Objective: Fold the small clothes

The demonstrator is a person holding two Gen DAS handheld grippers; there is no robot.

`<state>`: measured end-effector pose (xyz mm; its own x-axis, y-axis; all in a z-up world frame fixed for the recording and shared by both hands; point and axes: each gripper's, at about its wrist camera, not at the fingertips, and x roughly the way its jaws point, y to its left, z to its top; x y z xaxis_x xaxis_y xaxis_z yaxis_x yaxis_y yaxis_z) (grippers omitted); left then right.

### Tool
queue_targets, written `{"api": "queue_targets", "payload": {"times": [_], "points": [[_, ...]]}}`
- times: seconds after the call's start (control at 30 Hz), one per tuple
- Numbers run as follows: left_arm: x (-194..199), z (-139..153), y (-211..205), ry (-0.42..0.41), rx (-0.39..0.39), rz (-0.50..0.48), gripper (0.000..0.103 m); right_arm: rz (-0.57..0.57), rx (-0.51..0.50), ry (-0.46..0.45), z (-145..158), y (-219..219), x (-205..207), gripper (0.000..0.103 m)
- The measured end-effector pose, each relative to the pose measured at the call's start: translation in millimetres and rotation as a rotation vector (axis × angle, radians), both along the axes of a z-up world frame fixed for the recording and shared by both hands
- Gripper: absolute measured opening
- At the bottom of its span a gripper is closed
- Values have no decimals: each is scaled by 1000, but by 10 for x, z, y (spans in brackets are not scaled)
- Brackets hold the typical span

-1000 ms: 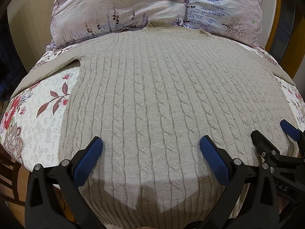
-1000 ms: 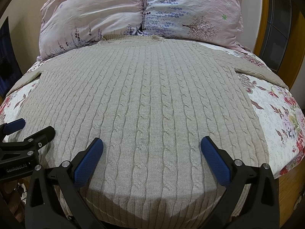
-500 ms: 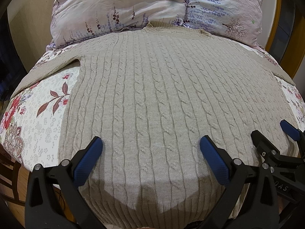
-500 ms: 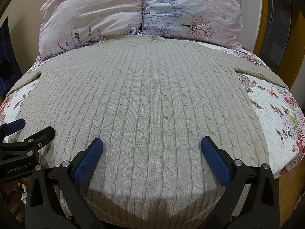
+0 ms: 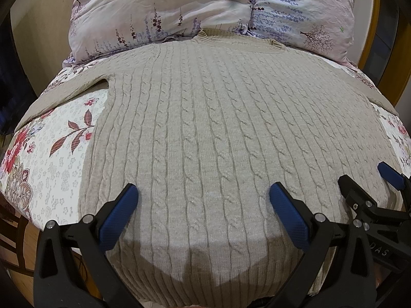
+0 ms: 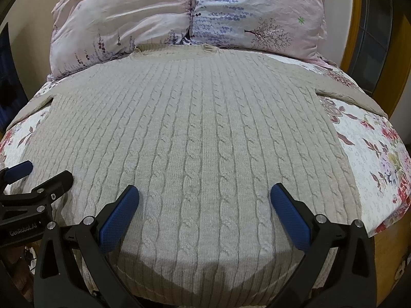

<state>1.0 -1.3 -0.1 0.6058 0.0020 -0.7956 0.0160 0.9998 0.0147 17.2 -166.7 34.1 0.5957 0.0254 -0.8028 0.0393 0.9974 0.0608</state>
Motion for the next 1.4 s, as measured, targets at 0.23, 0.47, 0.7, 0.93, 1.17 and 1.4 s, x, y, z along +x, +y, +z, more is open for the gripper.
{"api": "queue_targets", "payload": {"times": [0.23, 0.47, 0.7, 0.93, 1.17, 1.4], "points": [[-13, 6, -2, -2, 0, -1, 101, 5, 1, -21, -4, 0, -18, 102], [-9, 4, -13, -4, 1, -1, 101, 28, 5, -39, 10, -11, -31, 102], [-4, 5, -4, 8, 0, -4, 101, 39, 2, -41, 11, -8, -29, 102], [8, 9, 9, 12, 4, -18, 101, 93, 29, -76, -5, -77, -44, 102], [201, 187, 110, -27, 38, -40, 101, -50, 209, -142, 379, -1009, 350, 102], [699, 456, 335, -57, -83, -94, 101, -428, 370, -125, 437, -2497, 1007, 83]]}}
